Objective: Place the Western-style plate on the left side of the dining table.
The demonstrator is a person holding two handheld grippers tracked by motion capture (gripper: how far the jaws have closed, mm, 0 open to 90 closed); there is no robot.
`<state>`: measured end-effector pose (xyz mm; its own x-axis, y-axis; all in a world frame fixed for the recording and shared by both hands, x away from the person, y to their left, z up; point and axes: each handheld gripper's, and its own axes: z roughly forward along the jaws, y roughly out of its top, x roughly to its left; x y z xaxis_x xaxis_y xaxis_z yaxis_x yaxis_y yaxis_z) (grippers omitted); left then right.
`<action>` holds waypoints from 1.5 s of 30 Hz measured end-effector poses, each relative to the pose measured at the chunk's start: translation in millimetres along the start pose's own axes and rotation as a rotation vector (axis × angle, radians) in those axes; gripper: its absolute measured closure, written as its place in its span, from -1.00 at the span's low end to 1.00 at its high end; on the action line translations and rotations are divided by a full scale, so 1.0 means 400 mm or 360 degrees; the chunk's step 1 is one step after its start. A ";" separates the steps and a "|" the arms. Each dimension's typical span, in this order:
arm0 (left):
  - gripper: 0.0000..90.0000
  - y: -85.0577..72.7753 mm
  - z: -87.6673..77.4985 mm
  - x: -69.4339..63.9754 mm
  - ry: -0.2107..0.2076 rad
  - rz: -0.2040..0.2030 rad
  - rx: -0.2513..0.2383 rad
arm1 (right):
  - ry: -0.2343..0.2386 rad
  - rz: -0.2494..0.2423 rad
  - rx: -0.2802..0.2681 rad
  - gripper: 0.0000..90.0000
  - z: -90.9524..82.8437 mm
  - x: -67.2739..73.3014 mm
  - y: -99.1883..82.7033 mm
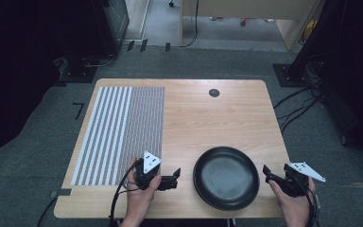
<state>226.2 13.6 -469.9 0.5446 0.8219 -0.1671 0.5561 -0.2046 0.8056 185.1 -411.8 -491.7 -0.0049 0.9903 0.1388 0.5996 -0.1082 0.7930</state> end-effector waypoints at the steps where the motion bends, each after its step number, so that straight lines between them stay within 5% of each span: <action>1: -1.00 0.000 0.002 -0.003 -0.0013 0.0003 0.0005 | -0.0011 0.0000 -0.0014 -0.54 -0.004 0.007 0.001; 8: -1.00 -0.001 0.022 -0.031 -0.0110 0.0012 0.0043 | 0.0128 -0.0014 -0.0017 0.07 -0.022 0.035 -0.005; 12: -1.00 -0.004 0.039 -0.048 -0.0171 0.0011 0.0073 | 0.0270 0.0114 -0.0021 0.36 -0.030 0.038 -0.016; 15: -0.72 -0.005 0.046 -0.065 -0.0142 0.0022 0.0070 | 0.0344 0.0214 0.0011 0.50 -0.035 0.040 -0.022; 21: -0.44 -0.012 0.066 -0.084 -0.0280 -0.0032 0.0116 | 0.0416 0.0277 0.0061 0.64 -0.033 0.053 -0.031; 29: -0.03 -0.021 0.086 -0.109 -0.0351 0.0003 0.0158 | 0.0352 0.0253 0.0103 0.71 -0.032 0.076 -0.042; 45: 0.03 -0.030 0.108 -0.117 -0.0424 -0.0056 0.0195 | 0.0345 0.0369 0.0075 0.72 -0.026 0.076 -0.051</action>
<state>221.0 -45.4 -496.4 0.6604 0.6643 -0.3502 0.6402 -0.2543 0.7248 164.3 -380.4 -497.3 -0.0311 0.8976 0.4398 0.6410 -0.3197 0.6978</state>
